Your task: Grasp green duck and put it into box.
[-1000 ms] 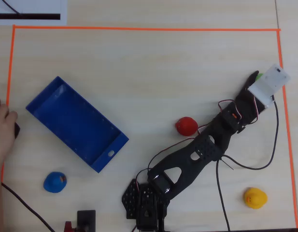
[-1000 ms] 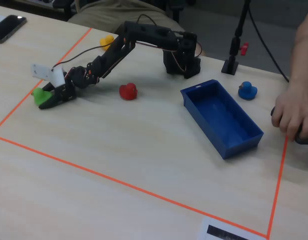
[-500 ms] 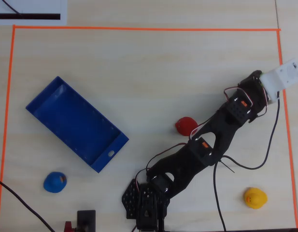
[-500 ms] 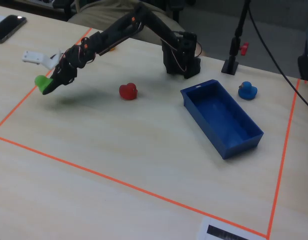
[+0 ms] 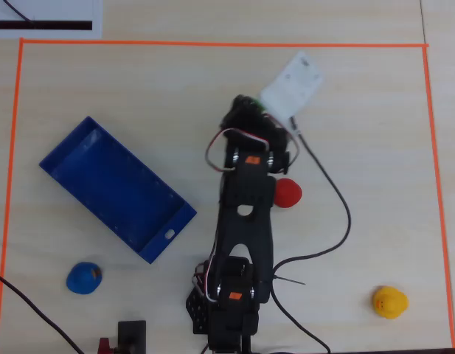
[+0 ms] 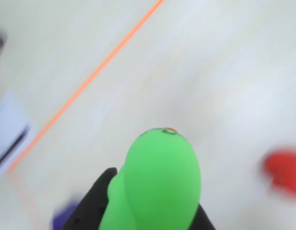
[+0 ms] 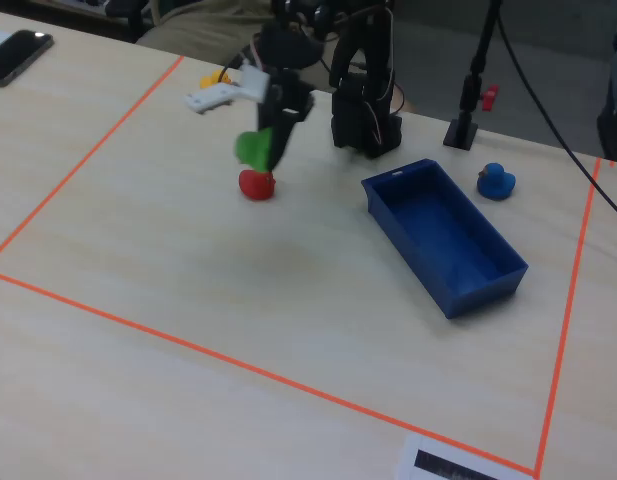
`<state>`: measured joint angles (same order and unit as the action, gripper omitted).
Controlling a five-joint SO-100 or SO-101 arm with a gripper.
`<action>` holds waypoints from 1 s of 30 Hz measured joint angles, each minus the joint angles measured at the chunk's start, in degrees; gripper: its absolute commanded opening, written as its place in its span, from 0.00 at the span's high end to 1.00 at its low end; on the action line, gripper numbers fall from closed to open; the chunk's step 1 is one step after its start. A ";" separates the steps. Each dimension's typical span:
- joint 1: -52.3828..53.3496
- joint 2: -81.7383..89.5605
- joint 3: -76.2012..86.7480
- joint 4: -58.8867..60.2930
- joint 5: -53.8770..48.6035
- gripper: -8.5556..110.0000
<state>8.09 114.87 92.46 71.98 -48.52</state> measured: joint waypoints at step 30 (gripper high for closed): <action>-60.12 -29.71 -4.92 -2.81 21.45 0.93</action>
<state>-52.03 85.17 87.54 69.17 -27.07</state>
